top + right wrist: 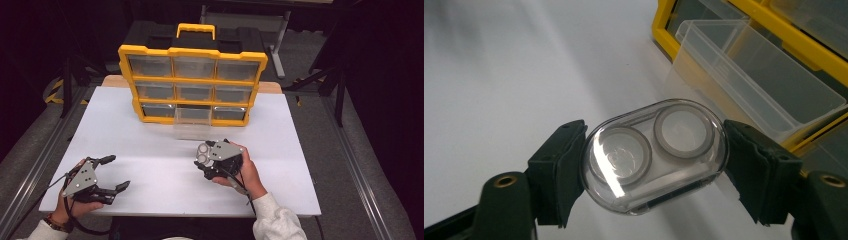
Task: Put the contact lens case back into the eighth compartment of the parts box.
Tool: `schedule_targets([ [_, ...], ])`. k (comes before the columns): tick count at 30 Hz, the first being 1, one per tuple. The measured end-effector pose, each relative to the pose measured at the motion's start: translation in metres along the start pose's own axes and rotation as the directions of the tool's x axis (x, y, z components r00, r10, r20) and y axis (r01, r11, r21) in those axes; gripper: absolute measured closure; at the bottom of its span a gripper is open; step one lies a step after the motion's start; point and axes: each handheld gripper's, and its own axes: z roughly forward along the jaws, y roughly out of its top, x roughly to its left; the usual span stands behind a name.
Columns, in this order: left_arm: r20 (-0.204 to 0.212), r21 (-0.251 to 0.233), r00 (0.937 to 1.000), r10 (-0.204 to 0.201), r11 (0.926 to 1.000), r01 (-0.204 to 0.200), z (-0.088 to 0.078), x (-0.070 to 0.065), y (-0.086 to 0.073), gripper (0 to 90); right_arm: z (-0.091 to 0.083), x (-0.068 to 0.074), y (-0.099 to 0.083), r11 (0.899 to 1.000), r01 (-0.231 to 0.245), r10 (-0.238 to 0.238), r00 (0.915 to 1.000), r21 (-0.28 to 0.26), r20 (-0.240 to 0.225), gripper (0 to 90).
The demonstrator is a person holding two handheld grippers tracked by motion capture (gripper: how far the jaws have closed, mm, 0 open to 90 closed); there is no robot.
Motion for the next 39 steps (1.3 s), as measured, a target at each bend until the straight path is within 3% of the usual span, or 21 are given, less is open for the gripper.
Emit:
schedule_targets([
  [6, -0.001, -0.003, 1.0, -0.003, 1.0, 0.003, 0.0, 0.0, 0.0, 10.0, -0.003, -0.006, 0.008, 1.0, 0.0, 0.001, 0.9995, -0.031, 0.03, 28.7],
  [18, 0.005, -0.003, 1.0, -0.008, 1.0, 0.008, 0.001, 0.0, -0.001, 10.0, -0.008, -0.034, 0.032, 0.995, 0.0, 0.013, 0.9915, -0.097, 0.129, 28.7],
  [29, 0.007, -0.003, 1.0, -0.007, 1.0, 0.007, 0.001, 0.0, -0.001, 10.1, 0.001, -0.05, 0.046, 0.996, 0.012, 0.004, 0.9835, -0.086, 0.181, 28.7],
  [39, 0.014, 0.0, 0.9999, -0.008, 1.0, 0.008, 0.001, 0.001, -0.001, 10.1, 0.014, -0.065, 0.051, 0.996, -0.014, 0.032, 0.9768, -0.085, 0.212, 28.7],
])
